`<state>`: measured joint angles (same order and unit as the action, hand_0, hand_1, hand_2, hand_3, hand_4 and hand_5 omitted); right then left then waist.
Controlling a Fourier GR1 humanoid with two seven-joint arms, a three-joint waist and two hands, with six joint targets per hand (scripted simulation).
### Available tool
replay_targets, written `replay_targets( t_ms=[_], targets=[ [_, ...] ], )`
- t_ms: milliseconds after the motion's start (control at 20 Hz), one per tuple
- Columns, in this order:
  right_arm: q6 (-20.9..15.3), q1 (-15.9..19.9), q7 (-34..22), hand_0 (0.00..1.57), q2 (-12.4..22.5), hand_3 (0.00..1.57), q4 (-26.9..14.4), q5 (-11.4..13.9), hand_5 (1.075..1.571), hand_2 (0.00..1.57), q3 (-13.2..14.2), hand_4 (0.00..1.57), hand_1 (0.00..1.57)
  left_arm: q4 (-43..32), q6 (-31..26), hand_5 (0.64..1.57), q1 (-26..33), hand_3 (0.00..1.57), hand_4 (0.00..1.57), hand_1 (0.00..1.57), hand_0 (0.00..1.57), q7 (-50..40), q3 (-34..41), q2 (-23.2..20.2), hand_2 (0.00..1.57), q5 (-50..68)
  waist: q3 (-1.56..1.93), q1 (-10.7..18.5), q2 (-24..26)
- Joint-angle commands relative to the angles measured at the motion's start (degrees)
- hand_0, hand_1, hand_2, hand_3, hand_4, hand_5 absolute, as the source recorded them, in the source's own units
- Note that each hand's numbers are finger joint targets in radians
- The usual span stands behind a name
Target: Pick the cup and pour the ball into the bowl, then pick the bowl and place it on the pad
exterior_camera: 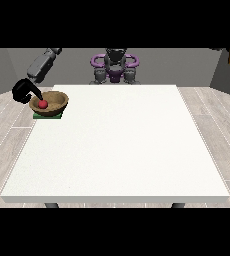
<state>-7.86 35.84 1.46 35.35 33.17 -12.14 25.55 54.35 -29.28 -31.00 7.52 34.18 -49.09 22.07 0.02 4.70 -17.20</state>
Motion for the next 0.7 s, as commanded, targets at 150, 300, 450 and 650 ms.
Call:
replay_targets(
  t_ms=[150, 300, 450, 650],
  targets=[
    [2.2, 0.9, -1.7, 0.19, 0.3, 0.79, -0.1, 3.9, 1.454, 0.41, -5.1, 0.0, 0.19, -2.4, 0.6, 1.569, -1.3, 0.0, 1.19, 0.0, 0.0, 0.3, 0.3, -3.0, 0.0, -0.5, -0.03, -0.3, 0.1],
    [2.5, 2.4, -0.3, 0.0, 0.5, 0.0, -2.2, 4.7, 1.41, 0.0, -5.5, 0.0, 0.0, 0.6, 1.2, 1.569, -1.6, 0.0, 1.21, 0.0, 0.0, -0.2, -0.8, -0.6, 0.0, 0.6, 0.04, 1.0, -1.0],
    [2.0, 1.1, -0.3, 0.0, -0.9, 0.0, -4.7, 5.6, 1.407, 0.0, -6.2, 0.0, 0.0, 5.6, 3.5, 1.569, -0.1, 0.0, 1.19, 0.0, 0.0, -4.0, -3.4, 3.9, 0.0, 1.2, 0.05, 1.2, 3.7],
    [7.3, 5.4, -9.9, 0.0, 5.0, 0.0, 0.2, 5.9, 1.375, 0.0, -8.0, 0.2, 0.0, -1.1, 3.2, 1.569, 0.7, 0.0, 1.19, 0.0, 0.0, -2.7, -3.4, 2.6, 0.0, -1.0, -0.09, -2.3, 8.7]
  ],
)
